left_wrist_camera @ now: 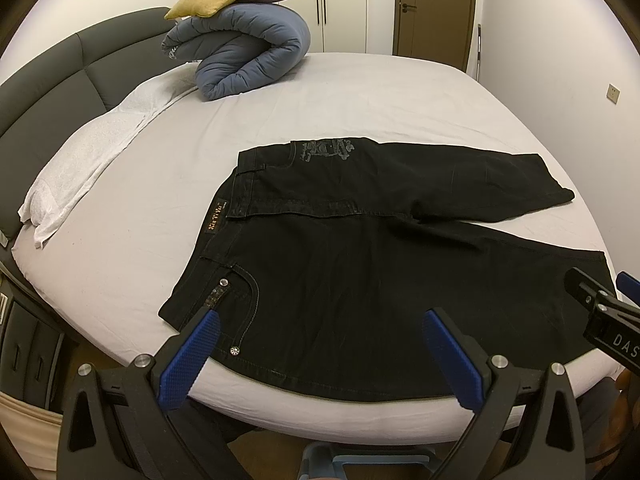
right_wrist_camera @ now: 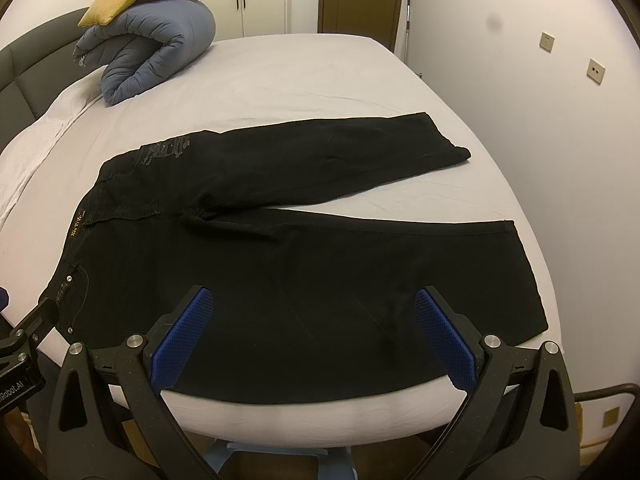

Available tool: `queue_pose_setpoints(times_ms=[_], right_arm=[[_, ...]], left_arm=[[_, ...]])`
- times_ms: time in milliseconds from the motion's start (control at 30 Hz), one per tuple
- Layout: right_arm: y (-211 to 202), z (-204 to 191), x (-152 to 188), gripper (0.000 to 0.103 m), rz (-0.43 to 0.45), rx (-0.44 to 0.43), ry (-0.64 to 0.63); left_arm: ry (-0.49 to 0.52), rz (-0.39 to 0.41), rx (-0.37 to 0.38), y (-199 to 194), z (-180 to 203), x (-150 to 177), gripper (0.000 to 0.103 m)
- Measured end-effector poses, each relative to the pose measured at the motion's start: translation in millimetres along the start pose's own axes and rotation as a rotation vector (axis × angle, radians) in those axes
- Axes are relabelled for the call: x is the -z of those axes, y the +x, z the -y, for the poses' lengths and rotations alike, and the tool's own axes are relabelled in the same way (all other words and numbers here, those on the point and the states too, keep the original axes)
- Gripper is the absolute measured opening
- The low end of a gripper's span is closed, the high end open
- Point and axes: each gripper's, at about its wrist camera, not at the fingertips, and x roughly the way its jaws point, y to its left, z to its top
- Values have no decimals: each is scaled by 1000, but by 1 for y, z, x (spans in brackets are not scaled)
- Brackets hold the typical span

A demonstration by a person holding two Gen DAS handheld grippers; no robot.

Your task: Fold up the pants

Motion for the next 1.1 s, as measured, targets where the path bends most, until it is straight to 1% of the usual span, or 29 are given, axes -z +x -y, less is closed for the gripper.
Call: queue_pose_setpoints(times_ms=[267, 1100], right_arm=[[0, -4, 5, 103, -1, 0, -3], [6, -5, 5, 103, -15, -4, -7]], left_arm=[[0, -1, -1, 0, 0, 0, 103], [1, -3, 0, 1, 1, 0, 103]])
